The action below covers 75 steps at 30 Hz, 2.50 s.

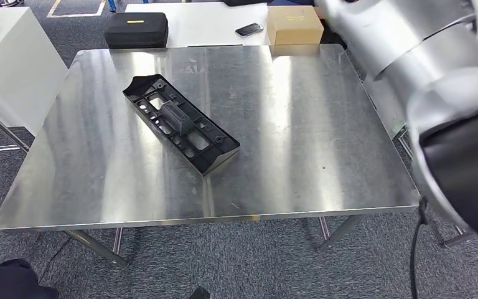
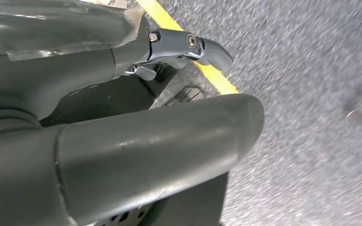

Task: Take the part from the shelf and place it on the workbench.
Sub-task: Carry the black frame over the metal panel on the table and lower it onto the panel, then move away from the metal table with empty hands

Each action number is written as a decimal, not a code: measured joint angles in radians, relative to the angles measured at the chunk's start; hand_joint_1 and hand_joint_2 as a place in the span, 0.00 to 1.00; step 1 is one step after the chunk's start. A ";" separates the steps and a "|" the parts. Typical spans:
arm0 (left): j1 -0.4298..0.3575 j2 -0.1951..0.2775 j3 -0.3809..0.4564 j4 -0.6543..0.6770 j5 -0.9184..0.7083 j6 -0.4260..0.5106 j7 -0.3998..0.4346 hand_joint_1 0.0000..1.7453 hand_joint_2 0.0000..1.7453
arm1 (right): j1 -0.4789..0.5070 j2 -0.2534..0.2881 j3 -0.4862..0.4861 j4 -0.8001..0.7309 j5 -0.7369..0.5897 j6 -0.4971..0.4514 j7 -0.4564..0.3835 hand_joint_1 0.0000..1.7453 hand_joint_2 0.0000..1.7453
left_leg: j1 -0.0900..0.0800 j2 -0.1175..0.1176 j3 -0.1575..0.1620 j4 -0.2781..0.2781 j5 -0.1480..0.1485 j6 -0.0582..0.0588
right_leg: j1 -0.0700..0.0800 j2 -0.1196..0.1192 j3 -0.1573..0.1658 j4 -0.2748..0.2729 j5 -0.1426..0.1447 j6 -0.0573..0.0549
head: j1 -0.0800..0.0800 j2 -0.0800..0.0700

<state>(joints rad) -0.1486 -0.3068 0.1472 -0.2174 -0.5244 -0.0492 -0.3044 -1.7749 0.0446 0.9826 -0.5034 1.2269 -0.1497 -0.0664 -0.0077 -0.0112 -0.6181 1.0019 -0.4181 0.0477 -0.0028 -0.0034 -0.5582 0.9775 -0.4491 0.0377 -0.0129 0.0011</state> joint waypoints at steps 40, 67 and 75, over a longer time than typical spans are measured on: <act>0.134 0.166 0.236 0.011 0.328 0.262 -0.229 0.00 0.00 | 1.790 -0.394 -1.574 -0.466 -0.802 -0.354 -0.330 0.00 0.00 | 0.014 -0.016 0.036 -0.005 -0.032 -0.002 | 0.013 -0.015 0.044 -0.027 -0.027 0.008 | 0.018 0.000; 0.147 0.184 0.298 0.031 0.332 0.422 -0.107 0.00 0.00 | 1.770 0.005 -1.826 0.262 -0.734 -0.389 -0.229 0.00 0.00 | 0.003 0.003 0.049 -0.021 -0.026 0.031 | -0.010 -0.002 -0.061 0.254 -0.168 0.012 | 0.026 0.000; 0.145 0.183 0.299 0.031 0.329 0.429 -0.105 0.00 0.00 | 1.763 0.016 -1.826 0.268 -0.732 -0.383 -0.232 0.00 0.00 | -0.005 0.002 0.045 -0.014 -0.013 0.002 | -0.008 0.005 0.091 -0.009 -0.062 0.022 | 0.025 0.000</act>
<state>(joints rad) -0.0032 -0.1233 0.4459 -0.1865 -0.1949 0.3793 -0.4090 -0.0124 0.0606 -0.8438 -0.2355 0.4951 -0.5329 -0.2982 -0.0123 -0.0091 -0.5728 0.9878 -0.4310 0.0500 -0.0111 0.0015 -0.4669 0.9690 -0.5115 0.0600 0.0117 0.0011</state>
